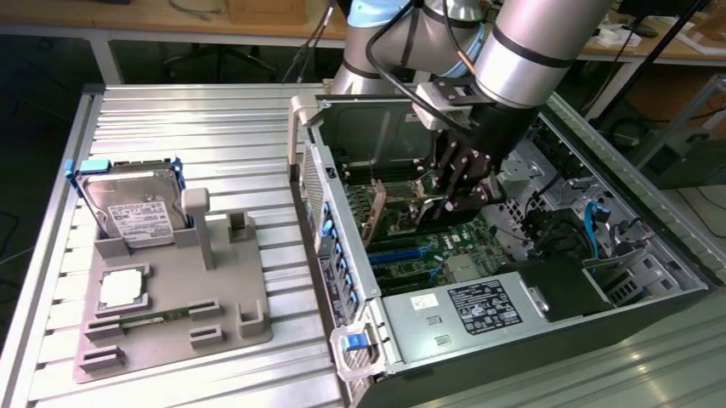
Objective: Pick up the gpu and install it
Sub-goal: 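Insert the gpu into the slot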
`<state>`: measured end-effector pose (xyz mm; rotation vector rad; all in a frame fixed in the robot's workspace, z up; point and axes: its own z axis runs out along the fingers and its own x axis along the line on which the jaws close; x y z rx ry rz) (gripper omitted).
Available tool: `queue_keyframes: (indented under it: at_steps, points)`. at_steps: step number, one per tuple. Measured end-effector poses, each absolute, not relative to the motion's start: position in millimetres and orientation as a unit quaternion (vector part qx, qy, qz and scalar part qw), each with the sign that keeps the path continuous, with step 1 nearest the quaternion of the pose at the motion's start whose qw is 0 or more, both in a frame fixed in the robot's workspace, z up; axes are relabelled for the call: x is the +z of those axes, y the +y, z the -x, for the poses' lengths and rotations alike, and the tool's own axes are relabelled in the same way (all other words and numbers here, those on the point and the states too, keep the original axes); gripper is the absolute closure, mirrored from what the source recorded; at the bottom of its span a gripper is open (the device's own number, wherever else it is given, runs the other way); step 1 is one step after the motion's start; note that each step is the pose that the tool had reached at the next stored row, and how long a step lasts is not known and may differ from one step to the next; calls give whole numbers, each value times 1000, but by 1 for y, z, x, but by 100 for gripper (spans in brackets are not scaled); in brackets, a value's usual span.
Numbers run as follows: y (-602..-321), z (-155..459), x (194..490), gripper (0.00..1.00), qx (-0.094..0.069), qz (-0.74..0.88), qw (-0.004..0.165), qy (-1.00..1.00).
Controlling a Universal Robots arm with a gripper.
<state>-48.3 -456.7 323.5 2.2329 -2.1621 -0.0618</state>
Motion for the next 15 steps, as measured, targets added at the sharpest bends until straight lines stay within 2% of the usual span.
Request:
queue_keyframes:
  at_steps: [15]
  points:
    - [-457, 48, 317, 73, -18, -718, 15, -695]
